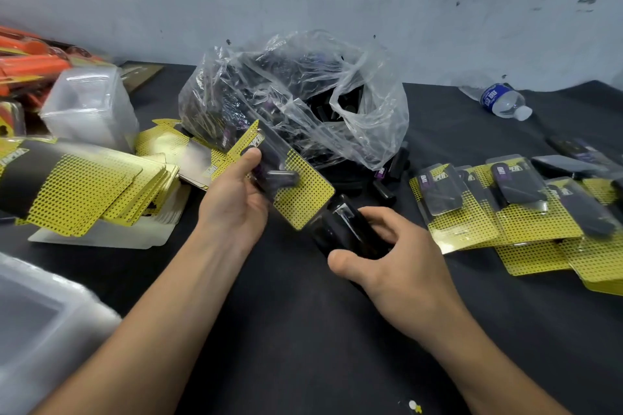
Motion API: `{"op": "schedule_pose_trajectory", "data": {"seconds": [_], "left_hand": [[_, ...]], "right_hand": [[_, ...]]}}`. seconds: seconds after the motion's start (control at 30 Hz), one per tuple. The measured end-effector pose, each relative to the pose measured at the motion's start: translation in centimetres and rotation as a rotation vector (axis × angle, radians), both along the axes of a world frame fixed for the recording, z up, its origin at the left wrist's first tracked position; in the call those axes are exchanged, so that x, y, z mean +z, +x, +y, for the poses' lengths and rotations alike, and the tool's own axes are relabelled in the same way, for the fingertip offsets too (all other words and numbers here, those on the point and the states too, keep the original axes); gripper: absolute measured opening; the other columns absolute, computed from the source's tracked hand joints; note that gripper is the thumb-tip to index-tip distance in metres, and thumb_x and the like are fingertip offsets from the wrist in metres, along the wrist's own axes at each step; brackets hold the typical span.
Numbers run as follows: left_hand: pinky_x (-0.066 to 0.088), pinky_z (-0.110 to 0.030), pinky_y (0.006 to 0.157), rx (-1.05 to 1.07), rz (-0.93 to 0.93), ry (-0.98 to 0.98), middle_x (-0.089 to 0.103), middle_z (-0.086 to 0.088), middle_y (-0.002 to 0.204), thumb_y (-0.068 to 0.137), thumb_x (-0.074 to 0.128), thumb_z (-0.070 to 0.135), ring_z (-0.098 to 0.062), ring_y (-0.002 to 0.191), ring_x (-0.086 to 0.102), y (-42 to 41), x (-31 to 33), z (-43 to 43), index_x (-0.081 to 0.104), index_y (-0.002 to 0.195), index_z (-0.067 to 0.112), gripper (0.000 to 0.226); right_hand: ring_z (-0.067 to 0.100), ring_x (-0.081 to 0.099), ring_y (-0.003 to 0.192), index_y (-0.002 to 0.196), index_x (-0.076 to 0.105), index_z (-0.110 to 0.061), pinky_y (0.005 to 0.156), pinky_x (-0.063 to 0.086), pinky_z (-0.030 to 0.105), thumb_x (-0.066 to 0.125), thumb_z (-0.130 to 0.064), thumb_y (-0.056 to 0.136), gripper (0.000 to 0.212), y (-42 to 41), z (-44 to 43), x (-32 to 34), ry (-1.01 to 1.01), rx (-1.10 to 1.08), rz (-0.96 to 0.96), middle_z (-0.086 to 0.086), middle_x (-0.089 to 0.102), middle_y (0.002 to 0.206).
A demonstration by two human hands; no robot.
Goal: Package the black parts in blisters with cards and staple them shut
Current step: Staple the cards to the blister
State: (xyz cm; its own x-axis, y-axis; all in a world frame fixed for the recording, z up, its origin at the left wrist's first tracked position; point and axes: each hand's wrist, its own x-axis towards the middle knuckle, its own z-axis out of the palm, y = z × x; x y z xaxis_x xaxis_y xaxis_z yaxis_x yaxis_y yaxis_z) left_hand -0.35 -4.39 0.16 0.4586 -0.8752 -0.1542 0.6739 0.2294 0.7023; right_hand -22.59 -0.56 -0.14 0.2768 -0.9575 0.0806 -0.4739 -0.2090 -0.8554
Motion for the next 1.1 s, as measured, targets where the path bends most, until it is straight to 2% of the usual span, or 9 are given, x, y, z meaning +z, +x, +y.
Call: {"op": "schedule_pose_trajectory", "data": {"seconds": [0.13, 0.27, 0.37, 0.47, 0.57, 0.67, 0.87, 0.97, 1.1], "left_hand": [[0.047, -0.033, 0.073, -0.083, 0.019, -0.074, 0.078, -0.004, 0.085, 0.103, 0.055, 0.013, -0.013, 0.067, 0.074, -0.4, 0.6, 0.8, 0.064, 0.105, 0.007, 0.012], [0.06, -0.025, 0.062, -0.14, 0.071, -0.139, 0.075, -0.009, 0.103, 0.093, 0.061, 0.013, -0.017, 0.077, 0.076, -0.8, 1.0, 1.3, 0.064, 0.113, 0.004, 0.023], [0.064, -0.035, 0.083, -0.155, 0.103, -0.177, 0.073, -0.01, 0.111, 0.085, 0.065, 0.013, -0.017, 0.093, 0.074, -0.9, 1.1, 1.4, 0.063, 0.115, 0.004, 0.032], [0.055, -0.038, 0.098, -0.159, 0.08, -0.185, 0.074, -0.009, 0.103, 0.084, 0.065, 0.013, -0.018, 0.089, 0.074, -0.7, 0.9, 1.4, 0.065, 0.109, 0.005, 0.027], [0.062, -0.044, 0.088, -0.206, 0.009, -0.188, 0.077, -0.01, 0.103, 0.085, 0.062, 0.016, -0.021, 0.092, 0.074, -1.1, 1.1, 1.5, 0.065, 0.114, 0.004, 0.031], [0.063, -0.034, 0.065, -0.25, -0.002, -0.178, 0.077, -0.011, 0.101, 0.086, 0.062, 0.016, -0.02, 0.086, 0.076, -1.9, 1.2, 1.8, 0.065, 0.116, 0.003, 0.033], [0.063, -0.034, 0.067, -0.238, -0.002, -0.154, 0.071, -0.012, 0.107, 0.084, 0.063, 0.016, -0.022, 0.092, 0.071, -2.3, 1.6, 1.9, 0.061, 0.121, 0.001, 0.04], [0.063, -0.035, 0.063, -0.219, -0.03, -0.143, 0.072, -0.011, 0.099, 0.082, 0.064, 0.015, -0.02, 0.08, 0.073, -2.2, 1.5, 1.9, 0.062, 0.114, 0.002, 0.034], [0.064, -0.035, 0.066, -0.218, -0.083, -0.115, 0.068, -0.018, 0.111, 0.082, 0.066, 0.017, -0.023, 0.08, 0.07, -2.2, 1.3, 2.0, 0.058, 0.126, 0.0, 0.048]], "right_hand": [[-0.011, 0.066, 0.09, 0.098, 0.068, -0.043, 0.071, 0.048, 0.014, 0.073, -0.063, 0.048, 0.055, 0.8, 0.7, 0.1, 0.081, 0.035, -0.104, -0.034, 0.071, 0.092], [-0.007, 0.069, 0.092, 0.102, 0.07, -0.041, 0.079, 0.053, 0.022, 0.076, -0.062, 0.047, 0.059, 0.7, 0.7, 0.2, 0.118, 0.052, -0.132, -0.028, 0.074, 0.095], [-0.004, 0.07, 0.095, 0.104, 0.07, -0.04, 0.086, 0.057, 0.029, 0.077, -0.061, 0.048, 0.061, 0.7, 0.8, 0.4, 0.121, 0.078, -0.127, -0.025, 0.075, 0.098], [-0.002, 0.071, 0.094, 0.104, 0.07, -0.04, 0.088, 0.059, 0.034, 0.077, -0.059, 0.049, 0.058, 0.7, 0.8, 0.5, 0.117, 0.11, -0.132, -0.024, 0.075, 0.098], [-0.002, 0.071, 0.095, 0.104, 0.071, -0.04, 0.089, 0.059, 0.035, 0.078, -0.057, 0.05, 0.057, 0.8, 1.0, 0.6, 0.117, 0.124, -0.148, -0.023, 0.076, 0.099], [0.0, 0.071, 0.094, 0.103, 0.072, -0.037, 0.088, 0.059, 0.034, 0.078, -0.058, 0.051, 0.057, 0.9, 1.0, 0.5, 0.097, 0.112, -0.166, -0.021, 0.076, 0.098], [-0.001, 0.071, 0.091, 0.103, 0.071, -0.041, 0.081, 0.057, 0.02, 0.079, -0.057, 0.053, 0.052, 0.9, 0.9, 0.2, 0.069, 0.105, -0.217, -0.022, 0.077, 0.094], [-0.003, 0.07, 0.091, 0.105, 0.066, -0.051, 0.074, 0.053, 0.011, 0.077, -0.06, 0.052, 0.055, 1.0, 1.0, -0.1, 0.049, 0.084, -0.218, -0.024, 0.076, 0.093], [0.005, 0.072, 0.087, 0.102, 0.07, -0.042, 0.08, 0.06, 0.031, 0.078, -0.059, 0.055, 0.051, 1.1, 0.9, -0.3, 0.052, 0.065, -0.244, -0.014, 0.077, 0.091]]}}
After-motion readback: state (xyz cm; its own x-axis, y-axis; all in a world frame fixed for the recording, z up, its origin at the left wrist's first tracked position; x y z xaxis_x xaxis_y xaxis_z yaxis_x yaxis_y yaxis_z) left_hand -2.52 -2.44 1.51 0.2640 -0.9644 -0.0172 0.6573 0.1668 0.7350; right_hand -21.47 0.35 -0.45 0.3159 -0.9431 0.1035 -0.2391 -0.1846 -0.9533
